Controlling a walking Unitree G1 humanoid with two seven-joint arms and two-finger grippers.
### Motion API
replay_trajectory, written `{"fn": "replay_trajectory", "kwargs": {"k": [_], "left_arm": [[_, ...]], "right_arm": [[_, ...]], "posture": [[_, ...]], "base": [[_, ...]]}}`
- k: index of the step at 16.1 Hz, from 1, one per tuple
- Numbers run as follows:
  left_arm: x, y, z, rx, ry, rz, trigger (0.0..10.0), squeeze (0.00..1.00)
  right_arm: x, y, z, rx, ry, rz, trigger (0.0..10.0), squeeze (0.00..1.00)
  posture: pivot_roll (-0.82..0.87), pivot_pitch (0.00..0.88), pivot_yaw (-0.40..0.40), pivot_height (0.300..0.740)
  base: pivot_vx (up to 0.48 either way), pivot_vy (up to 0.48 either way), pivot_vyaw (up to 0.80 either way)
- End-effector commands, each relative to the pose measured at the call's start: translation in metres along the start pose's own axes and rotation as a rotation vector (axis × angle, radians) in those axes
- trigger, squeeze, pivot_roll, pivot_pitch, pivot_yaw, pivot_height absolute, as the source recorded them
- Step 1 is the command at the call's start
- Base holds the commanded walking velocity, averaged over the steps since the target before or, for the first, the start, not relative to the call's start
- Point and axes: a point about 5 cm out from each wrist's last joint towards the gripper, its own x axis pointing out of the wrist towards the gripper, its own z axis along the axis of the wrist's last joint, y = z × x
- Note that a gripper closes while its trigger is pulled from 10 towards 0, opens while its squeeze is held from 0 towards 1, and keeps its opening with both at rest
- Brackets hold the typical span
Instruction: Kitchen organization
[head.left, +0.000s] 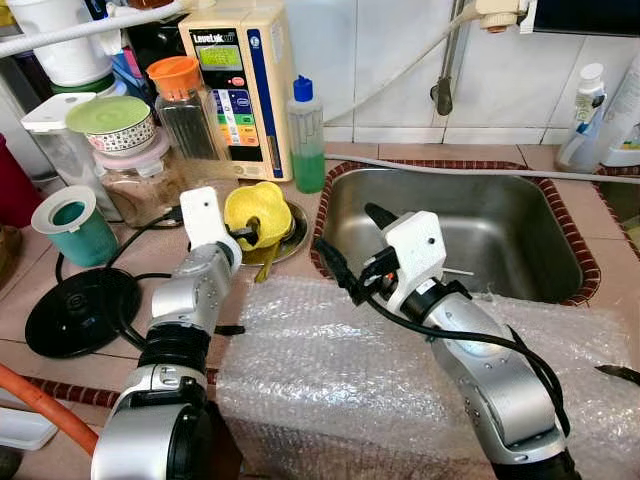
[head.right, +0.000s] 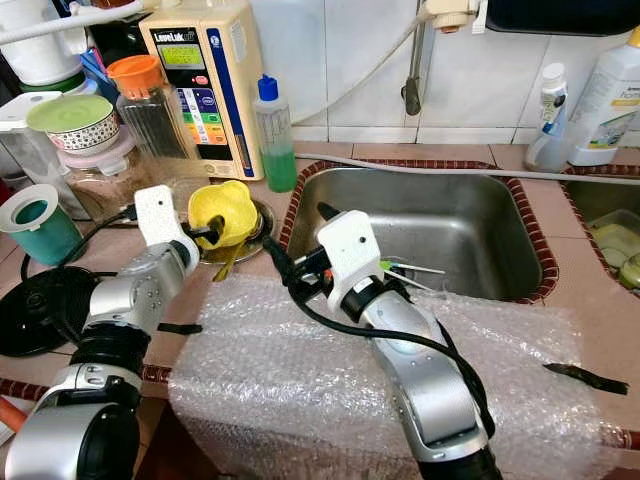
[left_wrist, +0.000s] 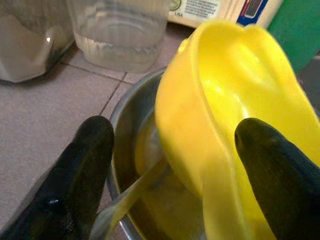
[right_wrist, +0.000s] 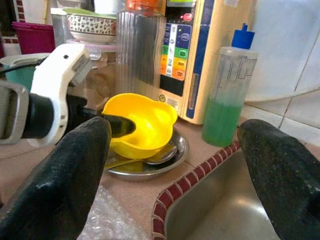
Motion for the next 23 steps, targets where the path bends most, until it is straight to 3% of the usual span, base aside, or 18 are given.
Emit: {"fn": "replay_trajectory", "kwargs": {"k": [1, 17, 23], "left_arm": [[0.002, 0.002, 0.009, 0.022, -0.01, 0.009, 0.0, 0.0], [0.003, 0.011, 0.014, -0.056, -0.058, 0.034, 0.0, 0.0], [0.001, 0.015, 0.02, -0.12, -0.131, 0.041, 0.0, 0.0]], "right_arm": [[0.0, 0.003, 0.004, -0.018, -0.006, 0.009, 10.0, 0.0], [-0.001, 0.0, 0.0, -0.074, 0.015, -0.001, 10.0, 0.0], [0.001, -0.004, -0.001, -0.077, 0.016, -0.013, 10.0, 0.0]], "posture": [[-0.07, 0.0, 0.136, 0.74], [-0.07, 0.0, 0.131, 0.74], [-0.07, 0.0, 0.126, 0.74]], "base": [[0.0, 0.0, 0.0], [0.0, 0.0, 0.0], [0.0, 0.0, 0.0]]}}
